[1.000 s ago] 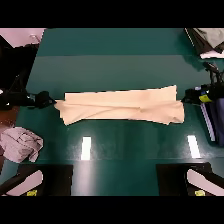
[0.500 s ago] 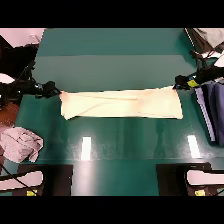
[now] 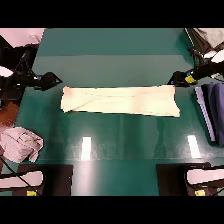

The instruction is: Fold the shirts.

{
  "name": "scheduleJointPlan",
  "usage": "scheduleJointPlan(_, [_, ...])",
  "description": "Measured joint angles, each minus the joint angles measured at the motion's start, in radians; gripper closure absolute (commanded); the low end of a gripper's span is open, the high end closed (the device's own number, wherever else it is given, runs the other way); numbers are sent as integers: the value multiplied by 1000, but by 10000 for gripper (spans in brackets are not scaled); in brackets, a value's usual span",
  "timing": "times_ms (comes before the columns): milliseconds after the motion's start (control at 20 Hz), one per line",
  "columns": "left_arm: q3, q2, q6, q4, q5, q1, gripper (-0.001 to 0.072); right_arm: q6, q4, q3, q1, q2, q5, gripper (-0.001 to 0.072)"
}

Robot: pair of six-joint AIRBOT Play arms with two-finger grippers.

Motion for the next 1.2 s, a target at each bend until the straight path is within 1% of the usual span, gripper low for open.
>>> scheduleJointPlan(50, [1, 0, -1, 0, -34, -1, 687, -10, 8, -8, -23, 0, 34, 257])
scheduleJointPlan(100, [2, 0, -1, -1, -67, -3, 671, -18, 10, -21, -48, 0, 53, 256])
scheduleJointPlan(150, [3, 0, 3, 0, -92, -5, 670, -25, 13, -40, -77, -1, 69, 203])
scheduleJointPlan(200, [4, 0, 7, -1, -116, -9, 671, -32, 18, -63, -105, -1, 81, 73])
scheduleJointPlan(250, [4, 0, 11, -2, -131, -13, 671, -43, 27, -90, -134, -2, 85, 54])
scheduleJointPlan(550, [4, 0, 20, -2, -163, -104, 671, -179, 200, -212, -266, -64, 56, 60])
scheduleJointPlan(650, [4, 0, 21, -3, -147, -149, 671, -218, 263, -225, -275, -101, 56, 89])
scheduleJointPlan(750, [4, -1, 21, -3, -120, -195, 671, -251, 325, -231, -264, -135, 65, 90])
scheduleJointPlan(800, [4, -1, 21, -3, -106, -217, 671, -265, 347, -231, -253, -148, 66, 150])
scheduleJointPlan(850, [4, -1, 21, -3, -93, -237, 672, -278, 369, -234, -238, -161, 64, 181])
scheduleJointPlan(900, [4, -1, 21, -3, -82, -256, 672, -289, 388, -237, -224, -171, 62, 194])
scheduleJointPlan(950, [4, -1, 21, -2, -74, -273, 672, -298, 399, -237, -209, -176, 61, 259])
scheduleJointPlan(1050, [4, -1, 21, -3, -63, -298, 680, -317, 410, -239, -182, -186, 56, 414])
scheduleJointPlan(1100, [4, -1, 18, -2, -58, -305, 680, -329, 410, -239, -172, -188, 57, 587])
scheduleJointPlan(1150, [4, -1, 14, -2, -55, -311, 680, -338, 409, -239, -164, -190, 59, 698])
scheduleJointPlan(1200, [4, -1, 11, -2, -51, -315, 681, -348, 414, -239, -161, -192, 70, 699])
